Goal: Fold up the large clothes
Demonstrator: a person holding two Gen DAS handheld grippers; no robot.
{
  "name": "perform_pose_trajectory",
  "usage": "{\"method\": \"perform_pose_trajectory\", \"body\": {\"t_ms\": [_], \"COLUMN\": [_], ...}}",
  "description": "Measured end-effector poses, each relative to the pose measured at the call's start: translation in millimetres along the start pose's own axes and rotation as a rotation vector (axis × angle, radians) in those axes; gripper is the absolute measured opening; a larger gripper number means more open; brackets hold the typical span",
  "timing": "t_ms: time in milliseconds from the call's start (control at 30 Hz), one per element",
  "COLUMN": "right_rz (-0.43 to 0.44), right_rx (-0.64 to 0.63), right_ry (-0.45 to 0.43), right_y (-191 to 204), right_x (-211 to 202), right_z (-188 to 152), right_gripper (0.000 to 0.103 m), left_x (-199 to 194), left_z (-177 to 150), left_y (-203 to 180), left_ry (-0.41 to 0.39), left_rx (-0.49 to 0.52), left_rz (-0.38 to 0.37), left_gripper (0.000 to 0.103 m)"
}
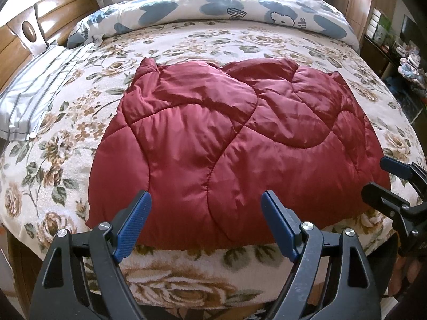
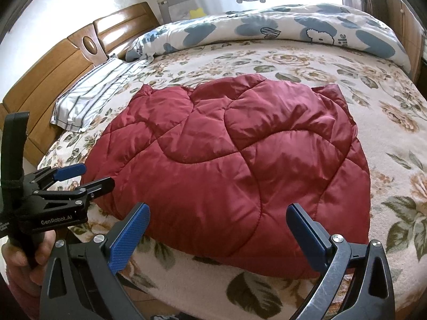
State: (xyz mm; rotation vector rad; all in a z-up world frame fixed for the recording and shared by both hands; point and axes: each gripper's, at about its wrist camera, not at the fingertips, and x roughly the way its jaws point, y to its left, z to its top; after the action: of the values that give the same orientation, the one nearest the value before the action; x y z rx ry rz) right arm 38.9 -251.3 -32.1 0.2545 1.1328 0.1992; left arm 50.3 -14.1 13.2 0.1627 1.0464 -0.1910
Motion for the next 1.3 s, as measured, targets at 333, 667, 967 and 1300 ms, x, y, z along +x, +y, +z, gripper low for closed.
{"method": "perform_pose_trajectory", "body": {"t_ms": [333,667,967,1300], "right_rz": [-0.002,-0.001,-0.002,-0.002], "right_rx": [0.003,0.003,0.005,0.006], "right_ry": [-0.004,-0.003,-0.004,-0.002], "right_y": [-0.8,-1.3,-1.8,-2.3], "right_x": [2.4,2.4,2.2,2.3], "right_z": [0.8,1.2,2.2,2.3], "right_gripper": [0.103,0.103,0.103,0.103], "left_x": [3.1,3.0,2.5,2.3], "left_z": [5.9,6.3,7.9,8.9], "left_y": [0.8,0.5,-1.0,-0.6], "left_ry": [-0.006,-0.010,-0.017,-0.019], "left_rx": [0.007,0.011,0.019,0.020], "left_rz": [0.004,0.007,0.014,0.016], "left_gripper": [0.085,0.085,0.085,0.085]}}
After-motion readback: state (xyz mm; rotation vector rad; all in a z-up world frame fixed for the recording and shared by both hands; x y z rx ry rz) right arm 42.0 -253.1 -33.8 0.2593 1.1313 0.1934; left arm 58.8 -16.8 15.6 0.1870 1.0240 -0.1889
